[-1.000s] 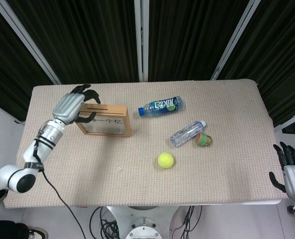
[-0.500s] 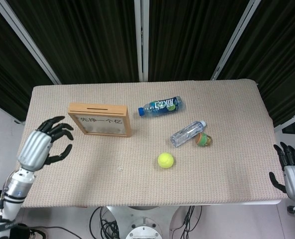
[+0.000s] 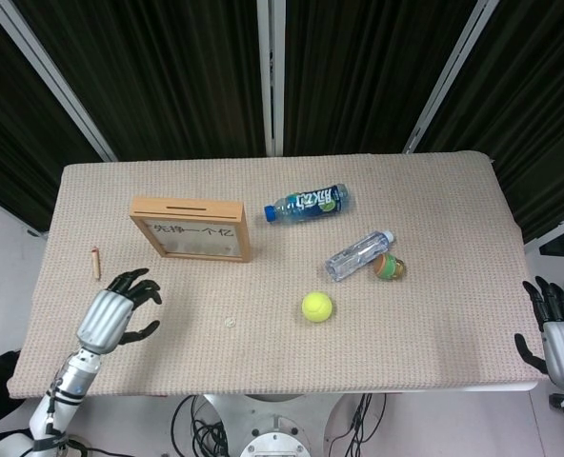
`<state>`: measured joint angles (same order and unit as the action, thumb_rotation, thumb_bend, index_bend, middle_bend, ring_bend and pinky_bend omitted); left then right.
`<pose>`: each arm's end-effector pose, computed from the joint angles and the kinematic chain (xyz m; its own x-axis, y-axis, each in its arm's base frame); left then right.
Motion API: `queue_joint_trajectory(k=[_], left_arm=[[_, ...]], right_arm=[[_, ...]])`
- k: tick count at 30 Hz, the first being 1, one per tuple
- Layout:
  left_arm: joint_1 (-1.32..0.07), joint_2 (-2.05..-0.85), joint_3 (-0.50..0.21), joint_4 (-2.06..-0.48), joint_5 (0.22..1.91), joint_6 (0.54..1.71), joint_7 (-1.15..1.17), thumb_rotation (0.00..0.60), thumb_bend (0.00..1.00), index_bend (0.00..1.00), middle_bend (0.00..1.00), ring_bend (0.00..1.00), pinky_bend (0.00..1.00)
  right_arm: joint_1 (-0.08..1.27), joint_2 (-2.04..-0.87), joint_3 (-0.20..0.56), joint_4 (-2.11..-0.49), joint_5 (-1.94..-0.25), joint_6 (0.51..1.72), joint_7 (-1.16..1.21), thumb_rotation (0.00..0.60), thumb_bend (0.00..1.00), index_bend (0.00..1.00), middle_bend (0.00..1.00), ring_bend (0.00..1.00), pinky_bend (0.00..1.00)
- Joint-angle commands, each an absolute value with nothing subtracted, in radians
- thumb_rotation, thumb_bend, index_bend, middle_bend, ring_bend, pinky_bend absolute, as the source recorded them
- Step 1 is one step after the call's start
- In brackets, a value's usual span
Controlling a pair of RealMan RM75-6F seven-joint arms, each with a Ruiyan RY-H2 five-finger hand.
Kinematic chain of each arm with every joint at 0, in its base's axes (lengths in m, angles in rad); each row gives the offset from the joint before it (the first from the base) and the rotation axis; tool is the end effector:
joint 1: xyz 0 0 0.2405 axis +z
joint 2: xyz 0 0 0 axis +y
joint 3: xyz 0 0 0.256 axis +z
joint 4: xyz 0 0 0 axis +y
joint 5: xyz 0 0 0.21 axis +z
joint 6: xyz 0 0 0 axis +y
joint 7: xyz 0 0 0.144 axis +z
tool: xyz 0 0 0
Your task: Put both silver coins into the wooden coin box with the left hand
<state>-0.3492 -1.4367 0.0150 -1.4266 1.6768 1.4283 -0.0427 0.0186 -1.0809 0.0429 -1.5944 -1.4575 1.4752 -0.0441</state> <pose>-0.2372 0.2335 0.0469 0.2851 0.0668 0.9562 0.8747 -0.4262 -0.2310 -0.3351 -0.1582 0.1740 0.4791 -0.0481 0.8764 -0.8714 0.0933 0.4815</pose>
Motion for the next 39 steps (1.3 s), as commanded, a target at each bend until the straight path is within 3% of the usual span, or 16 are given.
queue_joint_trajectory(k=[1, 4, 24, 39], left_arm=[[-0.372, -1.473, 0.024, -1.4, 1.694, 1.384, -0.013, 0.6, 0.21, 0.31, 0.25, 0.14, 0.22], [-0.385, -1.494, 0.028, -1.387, 1.697, 1.359, -0.005, 0.6, 0.21, 0.27, 0.23, 0.14, 0.22], [-0.496, -1.714, 0.016, -1.199, 1.738, 1.267, -0.004, 0.6, 0.21, 0.37, 0.23, 0.14, 0.22], [-0.533, -1.793, 0.008, -1.104, 1.678, 1.202, -0.05, 0.6, 0.24, 0.41, 0.23, 0.14, 0.21]], right_arm=[[0.014, -1.077, 0.045, -1.589, -1.455, 1.48, -0.032, 0.6, 0.32, 0.0, 0.0, 0.0, 0.0], [0.012, -1.077, 0.045, -1.578, -1.451, 1.476, -0.017, 0.6, 0.32, 0.0, 0.0, 0.0, 0.0], [0.009, -1.082, 0.048, -1.556, -1.436, 1.463, 0.012, 0.6, 0.32, 0.0, 0.0, 0.0, 0.0], [0.007, -1.082, 0.053, -1.541, -1.426, 1.458, 0.029, 0.6, 0.32, 0.0, 0.0, 0.0, 0.0]])
